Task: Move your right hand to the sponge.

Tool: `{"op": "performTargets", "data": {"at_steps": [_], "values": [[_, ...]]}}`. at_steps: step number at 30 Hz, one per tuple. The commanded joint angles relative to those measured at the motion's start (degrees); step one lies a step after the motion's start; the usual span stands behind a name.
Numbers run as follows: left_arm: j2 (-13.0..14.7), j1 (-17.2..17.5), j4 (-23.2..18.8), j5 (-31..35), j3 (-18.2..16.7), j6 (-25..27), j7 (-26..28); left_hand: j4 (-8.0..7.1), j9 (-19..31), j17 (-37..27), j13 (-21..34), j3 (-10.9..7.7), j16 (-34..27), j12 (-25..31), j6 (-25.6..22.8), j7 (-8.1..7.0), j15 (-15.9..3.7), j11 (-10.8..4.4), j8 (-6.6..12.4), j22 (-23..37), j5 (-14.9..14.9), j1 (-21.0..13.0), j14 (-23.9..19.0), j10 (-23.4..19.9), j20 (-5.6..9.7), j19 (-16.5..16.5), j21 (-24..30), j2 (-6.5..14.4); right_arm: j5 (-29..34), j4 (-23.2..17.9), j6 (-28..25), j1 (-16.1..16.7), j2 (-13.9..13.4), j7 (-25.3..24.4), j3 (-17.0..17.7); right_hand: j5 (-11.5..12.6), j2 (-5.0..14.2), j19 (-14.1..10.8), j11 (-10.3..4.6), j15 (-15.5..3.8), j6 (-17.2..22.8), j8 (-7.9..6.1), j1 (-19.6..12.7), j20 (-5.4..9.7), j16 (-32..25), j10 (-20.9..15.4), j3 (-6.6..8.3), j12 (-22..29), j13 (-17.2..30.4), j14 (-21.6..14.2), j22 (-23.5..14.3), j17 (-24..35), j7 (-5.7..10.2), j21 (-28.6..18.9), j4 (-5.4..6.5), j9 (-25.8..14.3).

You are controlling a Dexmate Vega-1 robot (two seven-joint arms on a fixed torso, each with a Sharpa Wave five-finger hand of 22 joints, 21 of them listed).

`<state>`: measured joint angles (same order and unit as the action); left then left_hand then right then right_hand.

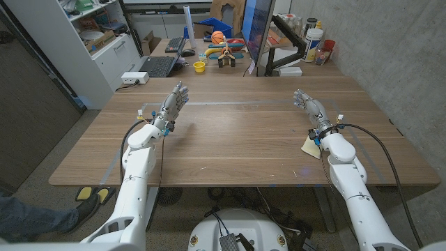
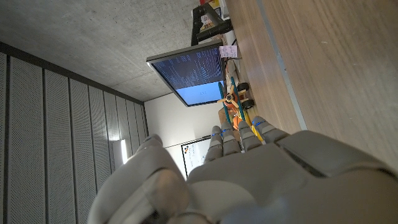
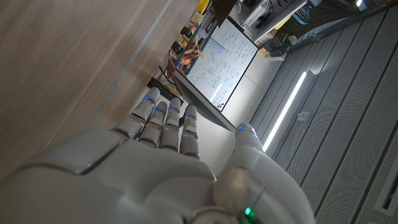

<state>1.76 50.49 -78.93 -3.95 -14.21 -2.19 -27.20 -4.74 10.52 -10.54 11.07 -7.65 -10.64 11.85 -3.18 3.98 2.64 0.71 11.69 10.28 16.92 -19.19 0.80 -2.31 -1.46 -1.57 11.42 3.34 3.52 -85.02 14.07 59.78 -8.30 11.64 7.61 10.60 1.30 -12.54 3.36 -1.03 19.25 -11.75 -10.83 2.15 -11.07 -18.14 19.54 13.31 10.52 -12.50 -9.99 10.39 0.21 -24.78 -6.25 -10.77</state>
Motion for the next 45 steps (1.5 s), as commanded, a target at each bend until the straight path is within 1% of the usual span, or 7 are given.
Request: {"op": "performTargets", "data": {"at_steps": [1, 11, 15, 23, 29, 36, 45], "values": [[0.2, -0.3, 0.6, 0.2, -0.2, 0.0, -0.2, 0.04, 0.3, -0.1, 0.1, 0.24, -0.1, 0.1, -0.5, 0.0, 0.0, 0.1, 0.08, 0.1, -0.4, -0.8, 0.1, -0.3, -0.18, 0.1, -0.1, 0.0, 1.5, -0.8, 0.1, 0.7, -0.2, -1.0, 0.0, 0.1, -0.03, -0.7, -0.26, 0.17, 0.1, -0.1, -0.6, 0.53, -0.1, -0.6, 0.26, -0.2, 0.2, -0.5, -0.1, 0.2, 0.3, 0.2, -0.21, -0.3], [0.4, -0.4, 0.2, 0.2, -0.3, 0.0, -0.3, 0.04, 0.3, -0.1, 0.1, 0.29, -0.1, 0.1, -0.4, -0.03, -0.05, 0.09, 0.01, 0.1, -0.6, -0.8, 0.2, -0.4, -0.01, 0.1, -0.1, 0.0, 3.8, -2.9, 0.4, 1.9, -1.0, -1.7, -0.2, 0.1, 0.0, -0.8, -0.34, 0.19, 0.1, -0.04, -0.7, 0.46, -0.1, -0.6, 0.26, -0.2, 0.2, -0.6, -0.1, 0.2, 0.38, 0.4, -0.24, -0.3], [0.4, -0.5, 0.1, 0.3, -0.2, 0.2, -0.3, 0.04, 0.3, -0.1, 0.1, 0.3, -0.1, 0.1, -0.6, 0.04, -0.06, 0.08, 0.06, 0.1, -0.6, -0.9, 0.1, -0.4, 0.01, 0.0, -0.1, 0.1, 4.5, -4.1, -0.5, 2.6, -0.9, -2.3, -0.1, 0.1, 0.02, -0.8, -0.31, 0.21, 0.1, -0.02, -0.7, 0.43, -0.1, -0.7, 0.26, -0.2, 0.2, -0.6, -0.2, 0.2, 0.41, 0.5, -0.26, -0.3], [0.5, -0.6, 0.0, 0.6, 0.1, 0.1, -0.5, 0.06, 0.3, -0.1, 0.1, 0.32, -0.2, 0.1, -0.6, 0.02, -0.09, 0.05, 0.04, 0.1, -0.7, -0.9, 0.1, -0.5, 0.07, 0.0, 0.0, 0.2, 5.2, -4.8, -0.7, 3.5, -0.9, -2.6, 0.2, 0.1, 0.1, -0.9, -0.27, 0.26, 0.1, 0.02, -0.8, 0.43, -0.1, -0.7, 0.3, -0.3, 0.2, -0.6, -0.2, 0.2, 0.41, 0.7, -0.31, -0.3], [0.5, -0.7, -0.1, 0.7, 0.3, 0.3, -0.5, 0.06, 0.3, -0.1, 0.1, 0.32, -0.2, 0.1, -0.7, 0.04, -0.11, 0.09, 0.05, 0.1, -0.8, -1.0, 0.1, -0.5, 0.08, 0.0, 0.0, 0.2, 6.0, -5.1, 0.2, 3.9, -1.4, -2.7, 0.2, 0.1, 0.1, -0.9, -0.24, 0.27, 0.1, 0.03, -0.8, 0.43, 0.0, -0.7, 0.29, -0.3, 0.2, -0.6, -0.2, 0.2, 0.42, 0.8, -0.33, -0.3], [0.6, -0.7, -0.3, 0.9, 0.4, 0.4, -0.4, 0.08, 0.3, -0.1, 0.1, 0.34, -0.2, 0.1, -0.7, 0.04, -0.09, 0.12, 0.01, 0.1, -0.9, -1.1, 0.1, -0.5, 0.21, -0.1, -0.1, 0.3, 7.4, -6.3, 0.1, 4.7, -1.4, -3.5, 0.3, 0.1, 0.11, -1.0, -0.32, 0.27, 0.1, 0.05, -0.8, 0.45, 0.0, -0.7, 0.29, -0.3, 0.2, -0.6, -0.2, 0.2, 0.45, 0.9, -0.35, -0.3], [0.6, -1.0, 0.1, 1.0, 0.5, 0.4, -0.4, 0.1, 0.3, -0.1, 0.1, 0.36, -0.2, 0.1, -0.8, 0.07, -0.14, 0.05, 0.01, 0.1, -1.0, -1.1, 0.1, -0.4, 0.38, -0.1, -0.1, 0.4, 7.8, -6.0, 0.7, 5.1, -1.3, -3.8, 0.3, 0.1, 0.11, -1.1, -0.41, 0.24, 0.2, 0.04, -0.8, 0.43, 0.0, -0.8, 0.26, -0.3, 0.2, -0.6, -0.2, 0.2, 0.44, 1.0, -0.36, -0.3]]}}
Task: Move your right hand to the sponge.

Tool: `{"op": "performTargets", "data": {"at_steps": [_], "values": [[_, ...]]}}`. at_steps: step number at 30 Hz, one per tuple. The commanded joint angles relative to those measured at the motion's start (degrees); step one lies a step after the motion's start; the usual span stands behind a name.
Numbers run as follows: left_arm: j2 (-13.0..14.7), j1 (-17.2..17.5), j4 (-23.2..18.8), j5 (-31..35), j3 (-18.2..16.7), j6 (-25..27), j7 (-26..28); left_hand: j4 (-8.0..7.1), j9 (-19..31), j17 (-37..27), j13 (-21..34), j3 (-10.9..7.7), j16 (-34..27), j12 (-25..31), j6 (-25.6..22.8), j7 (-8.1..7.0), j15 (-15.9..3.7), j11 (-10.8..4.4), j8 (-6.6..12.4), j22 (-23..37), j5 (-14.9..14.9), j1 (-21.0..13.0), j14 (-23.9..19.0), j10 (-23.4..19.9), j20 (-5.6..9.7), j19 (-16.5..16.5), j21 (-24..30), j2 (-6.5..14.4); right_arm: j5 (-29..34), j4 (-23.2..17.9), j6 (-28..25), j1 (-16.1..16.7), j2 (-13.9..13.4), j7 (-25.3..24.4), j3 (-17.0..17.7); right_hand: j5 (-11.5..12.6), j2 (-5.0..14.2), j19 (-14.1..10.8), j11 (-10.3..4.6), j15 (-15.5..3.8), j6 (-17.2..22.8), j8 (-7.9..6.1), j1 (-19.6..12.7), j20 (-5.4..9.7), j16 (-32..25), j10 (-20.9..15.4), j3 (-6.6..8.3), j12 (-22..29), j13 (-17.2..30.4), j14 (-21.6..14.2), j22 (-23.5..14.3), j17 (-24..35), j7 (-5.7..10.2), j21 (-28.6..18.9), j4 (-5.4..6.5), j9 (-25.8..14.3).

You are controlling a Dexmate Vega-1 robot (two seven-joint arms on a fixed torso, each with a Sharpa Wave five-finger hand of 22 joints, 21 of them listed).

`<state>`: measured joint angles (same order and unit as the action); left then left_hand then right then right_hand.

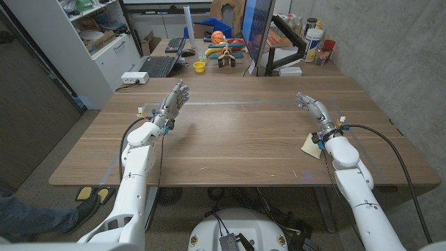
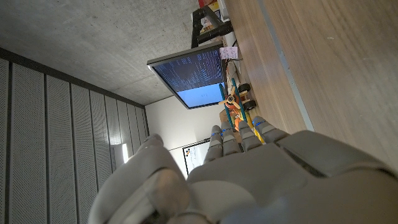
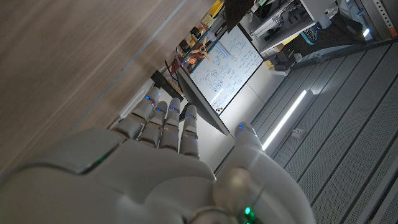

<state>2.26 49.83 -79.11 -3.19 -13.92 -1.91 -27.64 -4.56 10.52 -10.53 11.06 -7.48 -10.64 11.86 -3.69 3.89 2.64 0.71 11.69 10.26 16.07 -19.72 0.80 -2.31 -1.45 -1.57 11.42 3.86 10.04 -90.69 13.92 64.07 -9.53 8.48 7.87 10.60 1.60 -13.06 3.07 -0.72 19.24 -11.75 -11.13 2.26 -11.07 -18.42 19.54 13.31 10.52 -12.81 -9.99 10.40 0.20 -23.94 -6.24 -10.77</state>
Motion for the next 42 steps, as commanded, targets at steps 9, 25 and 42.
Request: {"op": "performTargets", "data": {"at_steps": [9, 25, 42], "values": [[0.0, -0.8, 0.9, 0.1, 0.4, -0.3, -0.2, -0.07, 0.3, -0.1, 0.1, 0.23, -0.2, 0.1, -0.3, 0.16, -0.06, 0.13, -0.03, 0.1, -0.3, -0.7, 0.1, -0.4, 0.34, -0.2, 0.0, 0.0, 2.8, -0.9, 1.6, 1.2, -0.1, -1.7, 0.0, 0.1, -0.18, -0.6, 0.09, -0.14, 0.3, 0.05, -0.5, 0.31, 0.0, -0.6, 0.25, -0.3, 0.2, -0.4, -0.2, 0.2, 0.51, 0.3, -0.4, -0.3], [0.1, -0.9, 1.3, 0.1, 0.4, -0.5, -0.4, -0.04, 0.3, -0.1, 0.1, 0.29, -0.2, 0.0, -0.3, 0.16, -0.1, -0.05, -0.08, 0.1, -0.5, -0.8, 0.1, -0.4, 0.3, -0.3, -0.1, 0.1, 5.1, -2.4, 2.0, 2.5, -0.2, -2.9, 0.1, 0.2, -0.21, -0.9, -0.14, -0.28, 0.4, 0.06, -0.5, 0.25, -0.1, -0.4, 0.2, -0.4, 0.2, -0.6, -0.2, 0.2, 0.5, 0.6, -0.45, -0.3], [0.1, -1.0, 1.9, 0.1, 0.8, -1.5, -0.6, -0.03, 0.3, -0.1, 0.1, 0.36, -0.2, 0.1, -0.7, 0.26, -0.13, -0.05, 0.0, 0.1, -0.8, -0.9, 0.0, -0.6, 0.47, -0.3, 0.0, 0.2, 8.5, -4.1, 3.5, 4.5, -0.2, -5.3, 0.3, 0.2, -0.24, -1.3, -0.35, -0.44, 0.8, 0.0, -0.5, 0.3, -0.1, -0.7, 0.17, -0.4, 0.2, -0.8, -0.2, 0.2, 0.69, 0.9, -0.55, -0.3]]}}
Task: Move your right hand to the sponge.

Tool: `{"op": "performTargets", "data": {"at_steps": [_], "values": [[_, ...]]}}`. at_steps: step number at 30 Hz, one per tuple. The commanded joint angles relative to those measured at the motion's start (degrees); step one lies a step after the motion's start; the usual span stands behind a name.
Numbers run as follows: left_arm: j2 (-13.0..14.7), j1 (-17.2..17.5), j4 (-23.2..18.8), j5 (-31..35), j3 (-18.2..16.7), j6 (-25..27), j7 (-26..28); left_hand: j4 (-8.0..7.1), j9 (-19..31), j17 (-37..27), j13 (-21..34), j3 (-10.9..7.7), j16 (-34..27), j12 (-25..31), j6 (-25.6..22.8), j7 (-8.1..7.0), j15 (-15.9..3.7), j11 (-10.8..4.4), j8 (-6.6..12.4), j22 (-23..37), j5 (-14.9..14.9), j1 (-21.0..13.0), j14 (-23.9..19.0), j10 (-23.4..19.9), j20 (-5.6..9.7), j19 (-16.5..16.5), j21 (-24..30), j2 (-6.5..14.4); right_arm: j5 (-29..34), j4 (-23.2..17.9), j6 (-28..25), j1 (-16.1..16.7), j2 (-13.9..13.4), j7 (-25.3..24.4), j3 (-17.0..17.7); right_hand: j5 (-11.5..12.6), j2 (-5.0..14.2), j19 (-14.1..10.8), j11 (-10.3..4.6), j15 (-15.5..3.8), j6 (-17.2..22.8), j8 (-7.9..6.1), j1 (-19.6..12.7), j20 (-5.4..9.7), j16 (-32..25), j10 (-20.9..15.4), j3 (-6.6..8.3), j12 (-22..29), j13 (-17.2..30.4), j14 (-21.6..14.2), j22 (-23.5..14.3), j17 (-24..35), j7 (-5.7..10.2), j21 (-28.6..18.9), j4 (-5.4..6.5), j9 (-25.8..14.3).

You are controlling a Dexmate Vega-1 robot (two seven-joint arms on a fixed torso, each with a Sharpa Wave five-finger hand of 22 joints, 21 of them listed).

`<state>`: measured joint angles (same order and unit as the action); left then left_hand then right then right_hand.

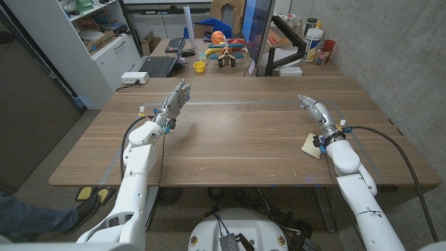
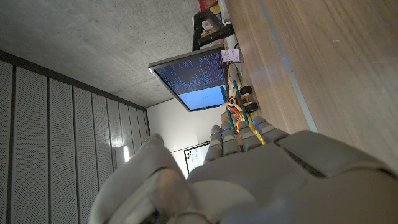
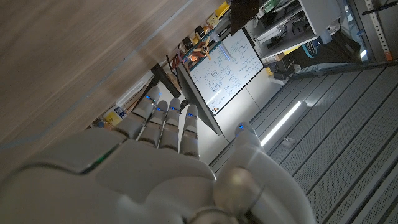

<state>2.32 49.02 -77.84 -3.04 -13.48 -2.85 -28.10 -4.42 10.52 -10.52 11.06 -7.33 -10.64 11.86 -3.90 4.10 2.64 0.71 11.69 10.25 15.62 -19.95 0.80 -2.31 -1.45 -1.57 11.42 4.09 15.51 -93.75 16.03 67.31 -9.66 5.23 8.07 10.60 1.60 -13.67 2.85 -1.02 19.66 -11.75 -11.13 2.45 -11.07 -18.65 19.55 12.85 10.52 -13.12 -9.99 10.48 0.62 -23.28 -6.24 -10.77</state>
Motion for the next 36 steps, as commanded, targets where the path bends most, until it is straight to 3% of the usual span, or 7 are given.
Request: {"op": "performTargets", "data": {"at_steps": [1, 36], "values": [[0.0, -0.2, 0.8, 0.0, 0.3, -0.6, -0.1, -0.17, 0.3, -0.1, 0.1, 0.22, -0.2, 0.1, -0.5, 0.05, -0.13, -0.05, 0.0, 0.1, -0.3, -0.7, 0.0, -0.6, 0.51, -0.3, 0.0, 0.0, 3.3, -1.3, 1.1, 1.4, 0.0, -2.1, 0.2, 0.2, -0.23, -0.7, -0.14, -0.21, 0.4, -0.02, -0.6, 0.13, -0.1, -0.6, 0.17, 0.1, 0.2, -0.6, -0.2, 0.1, 0.21, 0.2, -0.56, -0.3], [0.2, -0.8, 1.9, 0.2, 0.8, -0.9, -0.4, -0.16, 0.3, -0.1, 0.1, 0.41, -0.2, 0.0, -0.6, 0.02, -0.19, -0.01, -0.09, 0.1, -0.7, -0.9, 0.1, -0.4, 0.28, -0.4, 0.0, 0.2, 9.4, -5.4, -0.3, 4.3, -0.8, -3.8, 0.6, 0.4, -0.37, -1.2, -0.57, -0.55, 0.8, 0.02, -0.6, 0.11, -0.1, -1.1, 0.05, 0.2, 0.3, -1.0, -0.2, 0.1, 0.7, 0.9, -0.68, -0.4]]}}
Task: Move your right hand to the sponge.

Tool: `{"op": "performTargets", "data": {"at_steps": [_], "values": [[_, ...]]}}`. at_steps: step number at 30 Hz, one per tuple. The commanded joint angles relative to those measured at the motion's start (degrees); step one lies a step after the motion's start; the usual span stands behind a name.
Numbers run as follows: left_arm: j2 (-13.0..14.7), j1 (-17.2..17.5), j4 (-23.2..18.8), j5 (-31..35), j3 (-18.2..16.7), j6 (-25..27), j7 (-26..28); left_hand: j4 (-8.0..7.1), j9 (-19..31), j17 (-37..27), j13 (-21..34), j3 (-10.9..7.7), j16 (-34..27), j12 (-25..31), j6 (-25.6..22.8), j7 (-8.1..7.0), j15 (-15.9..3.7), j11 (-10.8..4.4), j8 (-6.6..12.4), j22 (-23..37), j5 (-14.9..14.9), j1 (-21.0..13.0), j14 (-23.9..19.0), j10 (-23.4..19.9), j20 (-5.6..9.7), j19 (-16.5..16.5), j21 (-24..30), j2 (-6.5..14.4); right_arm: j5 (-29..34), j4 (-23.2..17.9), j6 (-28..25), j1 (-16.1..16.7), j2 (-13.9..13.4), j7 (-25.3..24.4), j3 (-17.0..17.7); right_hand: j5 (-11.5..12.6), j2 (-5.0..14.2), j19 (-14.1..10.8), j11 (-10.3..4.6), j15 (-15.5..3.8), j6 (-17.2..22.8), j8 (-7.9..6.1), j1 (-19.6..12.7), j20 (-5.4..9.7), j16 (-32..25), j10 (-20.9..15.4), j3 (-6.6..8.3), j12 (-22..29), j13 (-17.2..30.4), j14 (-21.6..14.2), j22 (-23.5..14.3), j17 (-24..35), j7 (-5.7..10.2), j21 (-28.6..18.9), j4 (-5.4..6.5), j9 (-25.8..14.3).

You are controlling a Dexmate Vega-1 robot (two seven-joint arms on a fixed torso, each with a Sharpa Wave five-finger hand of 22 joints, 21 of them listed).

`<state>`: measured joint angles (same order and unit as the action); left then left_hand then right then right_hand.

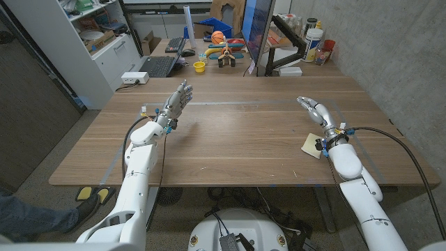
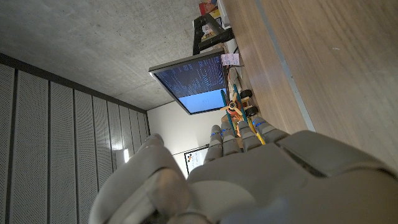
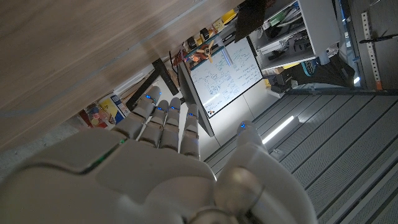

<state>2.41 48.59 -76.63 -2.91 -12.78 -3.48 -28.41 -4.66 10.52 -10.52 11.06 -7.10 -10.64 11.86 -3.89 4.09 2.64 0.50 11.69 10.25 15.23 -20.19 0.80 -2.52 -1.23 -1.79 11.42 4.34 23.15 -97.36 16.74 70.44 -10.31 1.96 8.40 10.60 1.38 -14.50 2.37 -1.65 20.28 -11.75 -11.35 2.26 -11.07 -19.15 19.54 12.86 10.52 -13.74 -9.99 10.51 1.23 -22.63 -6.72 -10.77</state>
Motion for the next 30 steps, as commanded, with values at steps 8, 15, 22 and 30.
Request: {"op": "performTargets", "data": {"at_steps": [8, 15, 22, 30], "values": [[0.1, -0.9, 1.3, 0.0, 0.2, -0.4, -0.3, 0.08, 0.3, -0.1, 0.1, 0.23, -0.1, -0.1, -0.6, 0.06, -0.13, 0.19, -0.1, 0.1, -0.4, -0.6, 0.2, 0.0, 0.06, -0.2, 0.0, 0.0, 3.8, -2.4, -1.5, 1.6, -0.7, -0.8, 0.0, 0.4, -0.16, -0.4, -0.09, 0.0, 0.3, 0.03, -0.3, 0.26, -0.1, -0.7, 0.01, 0.2, 0.3, -0.5, -0.2, 0.1, 0.14, 0.4, -0.19, -0.4], [0.0, -1.2, 1.6, -0.2, 0.1, -0.6, -0.5, 0.08, 0.3, -0.1, 0.1, 0.28, -0.2, -0.1, -0.6, -0.02, -0.17, -0.01, -0.13, 0.1, -0.5, -0.7, 0.2, 0.0, 0.0, -0.3, 0.0, 0.0, 5.8, -2.7, -2.0, 1.9, -1.1, -1.7, -0.3, 0.4, -0.22, -0.5, -0.36, -0.09, 0.3, 0.05, -0.2, 0.2, -0.1, -0.8, -0.05, 0.2, 0.3, -0.5, -0.2, 0.1, 0.23, 0.5, -0.17, -0.4], [0.0, -1.3, 1.7, -0.1, 0.2, -0.6, -0.6, 0.07, 0.3, -0.1, 0.1, 0.31, -0.2, -0.1, -0.6, 0.05, -0.2, 0.16, -0.13, 0.1, -0.5, -0.7, 0.2, -0.1, -0.03, -0.4, 0.0, 0.0, 7.0, -3.4, -2.4, 2.6, -1.2, -2.4, -0.3, 0.5, -0.23, -0.6, -0.27, -0.21, 0.3, 0.09, -0.2, 0.21, -0.1, -0.9, -0.09, 0.2, 0.3, -0.5, -0.3, 0.1, 0.42, 0.7, -0.16, -0.4], [-0.1, -1.4, 1.9, -0.1, 0.4, -0.7, -0.7, 0.08, 0.3, -0.1, 0.1, 0.36, -0.2, -0.1, -0.7, 0.02, -0.22, 0.12, -0.13, 0.1, -0.6, -0.7, 0.2, -0.1, -0.05, -0.4, 0.0, 0.1, 8.0, -4.3, -2.5, 3.6, -1.6, -2.7, -0.1, 0.5, -0.23, -0.6, -0.6, -0.24, 0.4, 0.05, -0.2, 0.2, -0.1, -1.0, -0.11, 0.2, 0.3, -0.6, -0.3, 0.1, 0.51, 0.8, -0.17, -0.4]]}}
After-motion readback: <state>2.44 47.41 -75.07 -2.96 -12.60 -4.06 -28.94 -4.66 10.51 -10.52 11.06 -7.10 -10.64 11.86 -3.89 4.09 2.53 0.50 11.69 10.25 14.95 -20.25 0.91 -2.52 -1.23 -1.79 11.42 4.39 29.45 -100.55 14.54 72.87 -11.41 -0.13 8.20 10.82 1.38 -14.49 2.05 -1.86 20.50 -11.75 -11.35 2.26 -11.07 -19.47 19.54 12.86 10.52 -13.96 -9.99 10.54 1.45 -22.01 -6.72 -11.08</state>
